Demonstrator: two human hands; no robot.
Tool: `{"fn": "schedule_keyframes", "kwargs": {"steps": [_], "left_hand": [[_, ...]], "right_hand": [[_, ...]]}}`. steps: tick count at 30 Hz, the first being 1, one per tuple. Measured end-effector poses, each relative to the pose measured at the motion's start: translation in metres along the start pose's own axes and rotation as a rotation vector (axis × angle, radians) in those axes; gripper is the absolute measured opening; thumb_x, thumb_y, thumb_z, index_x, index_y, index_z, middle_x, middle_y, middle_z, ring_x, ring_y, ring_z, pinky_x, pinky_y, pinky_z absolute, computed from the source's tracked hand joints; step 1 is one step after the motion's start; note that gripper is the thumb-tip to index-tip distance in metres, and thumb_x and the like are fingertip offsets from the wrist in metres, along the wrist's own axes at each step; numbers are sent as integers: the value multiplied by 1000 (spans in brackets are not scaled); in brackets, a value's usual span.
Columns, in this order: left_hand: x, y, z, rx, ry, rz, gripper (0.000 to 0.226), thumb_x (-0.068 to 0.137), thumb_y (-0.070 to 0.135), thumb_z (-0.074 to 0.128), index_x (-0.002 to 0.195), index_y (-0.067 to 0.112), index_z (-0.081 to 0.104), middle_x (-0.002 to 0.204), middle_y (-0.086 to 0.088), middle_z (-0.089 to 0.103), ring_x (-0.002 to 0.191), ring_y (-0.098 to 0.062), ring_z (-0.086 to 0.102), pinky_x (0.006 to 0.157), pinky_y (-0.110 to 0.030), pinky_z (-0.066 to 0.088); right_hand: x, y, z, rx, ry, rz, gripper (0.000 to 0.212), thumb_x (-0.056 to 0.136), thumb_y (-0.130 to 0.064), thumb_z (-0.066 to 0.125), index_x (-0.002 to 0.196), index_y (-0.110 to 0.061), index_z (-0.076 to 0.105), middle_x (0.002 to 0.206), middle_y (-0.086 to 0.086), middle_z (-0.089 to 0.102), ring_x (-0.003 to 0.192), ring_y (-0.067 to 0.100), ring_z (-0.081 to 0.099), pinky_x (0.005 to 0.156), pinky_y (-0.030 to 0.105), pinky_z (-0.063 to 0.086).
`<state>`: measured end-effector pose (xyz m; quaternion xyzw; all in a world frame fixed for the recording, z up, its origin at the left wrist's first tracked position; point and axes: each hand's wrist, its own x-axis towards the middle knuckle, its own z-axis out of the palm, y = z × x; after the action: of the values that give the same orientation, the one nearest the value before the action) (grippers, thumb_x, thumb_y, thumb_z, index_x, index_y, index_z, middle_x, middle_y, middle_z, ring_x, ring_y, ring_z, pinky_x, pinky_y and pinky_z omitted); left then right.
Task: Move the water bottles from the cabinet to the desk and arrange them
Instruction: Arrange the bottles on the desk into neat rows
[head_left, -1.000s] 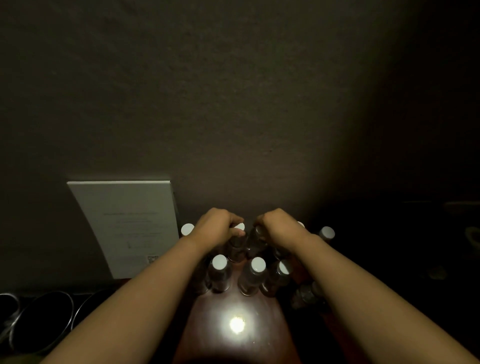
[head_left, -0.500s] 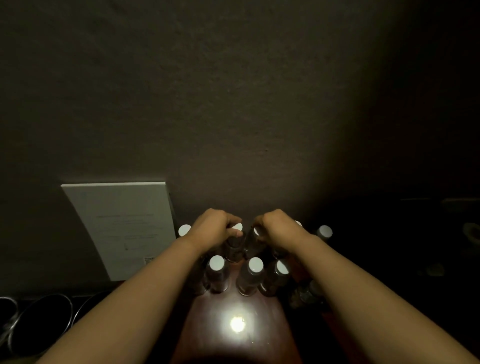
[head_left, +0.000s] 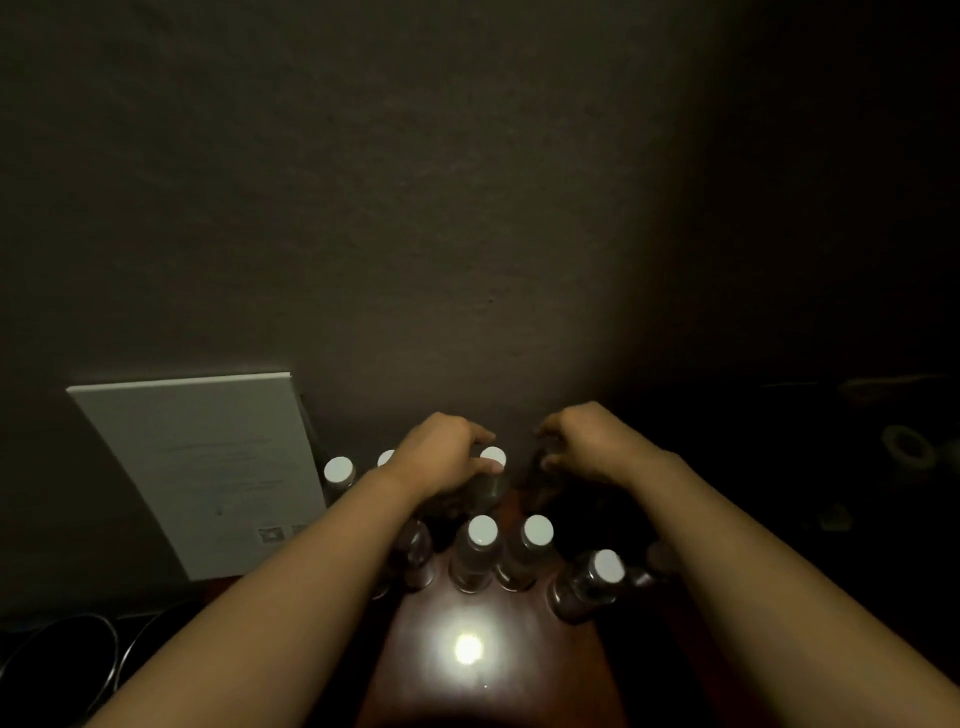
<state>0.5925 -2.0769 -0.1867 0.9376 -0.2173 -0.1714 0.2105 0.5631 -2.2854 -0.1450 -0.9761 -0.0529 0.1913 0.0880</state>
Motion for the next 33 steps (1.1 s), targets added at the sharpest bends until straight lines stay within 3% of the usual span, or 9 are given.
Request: {"fn": "schedule_keyframes", "kwargs": {"steps": [7, 12, 20, 29, 33], "left_hand": [[10, 6, 4, -43, -41, -25, 49, 81, 44, 76, 124, 22, 68, 126, 3, 68, 118, -14, 61, 101, -33, 48], [8, 4, 4, -84, -35, -28, 47, 80, 41, 78, 123, 23, 69, 124, 3, 69, 117, -13, 62, 100, -30, 48], [8, 1, 6, -115, -54, -35, 43, 79, 41, 78, 119, 27, 71, 120, 5, 71, 112, -11, 64, 99, -31, 49], [6, 2, 5, -121, -46, -31, 46, 81, 39, 78, 123, 24, 69, 123, 4, 69, 115, -11, 63, 99, -28, 47], [5, 4, 4, -116, -40, -22, 46, 81, 39, 78, 123, 24, 69, 123, 4, 70, 114, -11, 63, 98, -26, 47]], "right_hand": [[0, 1, 10, -29, -3, -37, 28, 94, -23, 58, 119, -18, 68, 112, 8, 70, 101, 25, 65, 78, 26, 45], [5, -10, 14, -33, 1, -58, 29, 94, -26, 58, 119, -17, 68, 110, 10, 69, 100, 27, 64, 86, 35, 53], [3, -14, 12, -65, -42, -105, 35, 95, -20, 58, 129, -22, 65, 124, 6, 66, 114, 25, 61, 98, 36, 49], [1, -14, 12, -36, -55, -103, 36, 94, -15, 61, 128, -23, 64, 124, 4, 66, 115, 23, 60, 97, 32, 49], [4, -9, 14, -19, -37, -117, 34, 94, -22, 61, 128, -23, 65, 123, 4, 67, 114, 22, 61, 96, 31, 49]]}}
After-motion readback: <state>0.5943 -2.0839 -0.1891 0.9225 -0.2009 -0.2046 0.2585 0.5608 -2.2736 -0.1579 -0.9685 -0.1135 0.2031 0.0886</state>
